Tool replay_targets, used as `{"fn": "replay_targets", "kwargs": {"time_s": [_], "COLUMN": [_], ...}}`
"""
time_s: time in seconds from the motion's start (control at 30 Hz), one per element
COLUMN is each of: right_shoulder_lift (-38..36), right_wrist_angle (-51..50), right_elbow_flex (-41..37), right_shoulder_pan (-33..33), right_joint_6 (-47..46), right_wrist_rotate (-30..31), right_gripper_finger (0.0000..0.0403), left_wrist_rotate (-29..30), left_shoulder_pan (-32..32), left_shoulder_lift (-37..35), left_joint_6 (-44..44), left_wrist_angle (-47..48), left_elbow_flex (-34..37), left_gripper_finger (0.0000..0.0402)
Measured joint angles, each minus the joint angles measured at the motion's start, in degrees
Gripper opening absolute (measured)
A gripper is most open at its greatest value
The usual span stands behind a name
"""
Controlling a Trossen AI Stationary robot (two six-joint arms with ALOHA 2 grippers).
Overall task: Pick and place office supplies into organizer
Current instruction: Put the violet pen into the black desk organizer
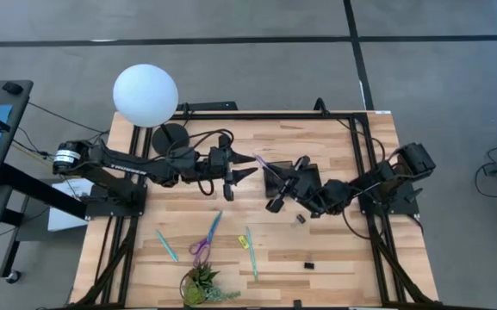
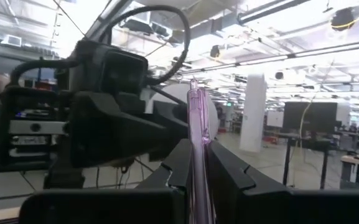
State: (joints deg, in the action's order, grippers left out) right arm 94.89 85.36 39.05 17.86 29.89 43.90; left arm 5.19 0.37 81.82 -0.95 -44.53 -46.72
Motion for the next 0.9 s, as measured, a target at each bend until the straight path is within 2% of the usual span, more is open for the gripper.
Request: {"fn": "replay_targets", "kwargs": {"time_s": [0.13, 0.4, 0.73, 0.9], "right_shoulder_lift": [0.0, 0.0, 0.0, 0.0], "right_wrist_angle": [0.0, -0.8, -0.8, -0.9], "right_elbow_flex": [0.0, 0.0, 0.0, 0.0], "right_shoulder_pan": [-1.4, -2.9, -3.0, -3.9], "right_joint_6": [-1.4, -3.5, -3.5, -4.1], "right_wrist_rotate": [-3.5, -6.6, -6.7, -8.0], "right_gripper_finger": [0.0026, 0.0028, 0.0029, 0.0026], "left_wrist_rotate": [-0.6, -1.9, -2.3, -3.5], "left_shoulder_pan": [0.4, 0.8, 1.6, 1.6], "left_shoulder_lift": [0.0, 0.0, 0.0, 0.0], "left_joint_6": [0.0, 0.0, 0.7, 0.8], "left_wrist_angle": [0.0, -2.3, -3.3, -7.0], "left_elbow_flex": [0.0, 0.0, 0.0, 0.0], "left_gripper_finger": [0.0128, 0.0136, 0.0161, 0.0164]}}
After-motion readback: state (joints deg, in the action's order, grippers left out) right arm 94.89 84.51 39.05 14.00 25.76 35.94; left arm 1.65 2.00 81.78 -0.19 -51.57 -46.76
